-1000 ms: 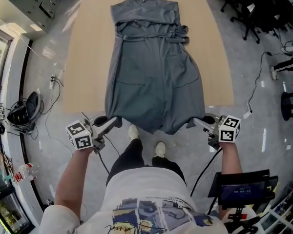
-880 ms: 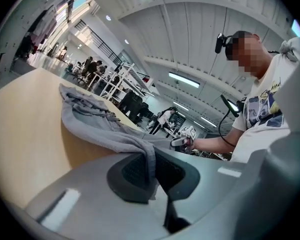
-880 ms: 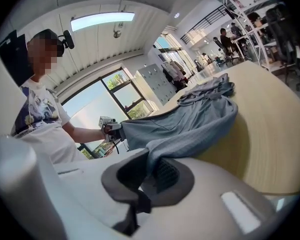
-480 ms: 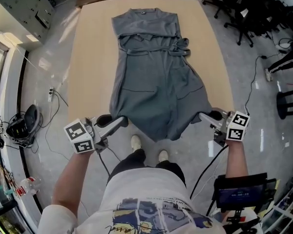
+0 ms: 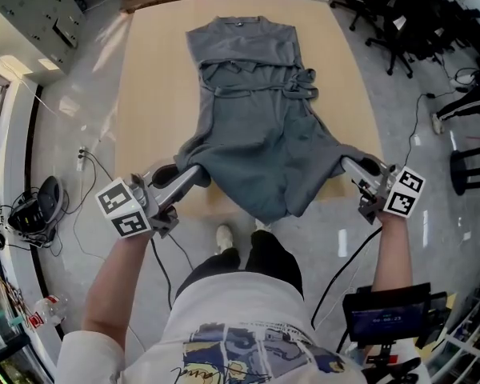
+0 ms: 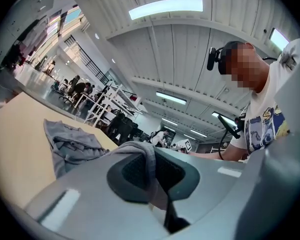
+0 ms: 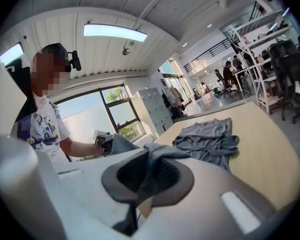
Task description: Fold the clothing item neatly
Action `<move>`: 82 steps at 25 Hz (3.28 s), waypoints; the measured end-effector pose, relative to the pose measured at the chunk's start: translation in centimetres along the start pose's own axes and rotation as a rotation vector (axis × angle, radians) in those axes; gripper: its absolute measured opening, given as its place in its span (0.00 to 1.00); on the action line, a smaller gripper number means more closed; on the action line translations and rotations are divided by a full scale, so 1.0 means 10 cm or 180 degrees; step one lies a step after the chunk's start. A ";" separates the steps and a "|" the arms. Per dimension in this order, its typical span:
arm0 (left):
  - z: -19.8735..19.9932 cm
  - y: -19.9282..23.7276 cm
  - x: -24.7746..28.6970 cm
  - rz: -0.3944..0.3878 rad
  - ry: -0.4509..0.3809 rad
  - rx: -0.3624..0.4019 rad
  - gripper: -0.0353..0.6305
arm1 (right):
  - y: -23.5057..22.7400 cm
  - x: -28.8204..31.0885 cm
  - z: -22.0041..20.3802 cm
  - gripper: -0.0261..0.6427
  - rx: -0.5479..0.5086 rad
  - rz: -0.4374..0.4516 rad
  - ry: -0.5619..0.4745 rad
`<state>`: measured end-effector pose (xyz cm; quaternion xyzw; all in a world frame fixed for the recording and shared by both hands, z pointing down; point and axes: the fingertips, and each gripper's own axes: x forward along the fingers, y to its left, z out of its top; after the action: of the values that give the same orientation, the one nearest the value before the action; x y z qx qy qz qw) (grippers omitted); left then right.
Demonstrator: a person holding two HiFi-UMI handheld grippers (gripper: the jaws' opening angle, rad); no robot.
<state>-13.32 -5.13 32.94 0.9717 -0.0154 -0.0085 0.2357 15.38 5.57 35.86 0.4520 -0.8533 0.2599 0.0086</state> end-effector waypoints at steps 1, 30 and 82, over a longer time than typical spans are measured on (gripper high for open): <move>0.06 0.05 0.02 0.0015 -0.0038 -0.0003 0.07 | -0.06 0.04 0.07 0.05 -0.0015 -0.0002 -0.0019; 1.17 2.33 1.28 0.0789 -0.0189 0.0114 0.07 | -2.48 1.47 1.38 0.05 -0.0262 0.0293 0.0124; 0.36 4.72 1.23 0.2230 0.0728 -0.0198 0.26 | -4.18 2.31 0.34 0.39 -0.0006 -0.0564 0.0998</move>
<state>-2.35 -49.16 51.27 0.8945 -0.3205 0.1808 0.2540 34.87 -32.77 56.93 0.4793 -0.7986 0.3246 0.1648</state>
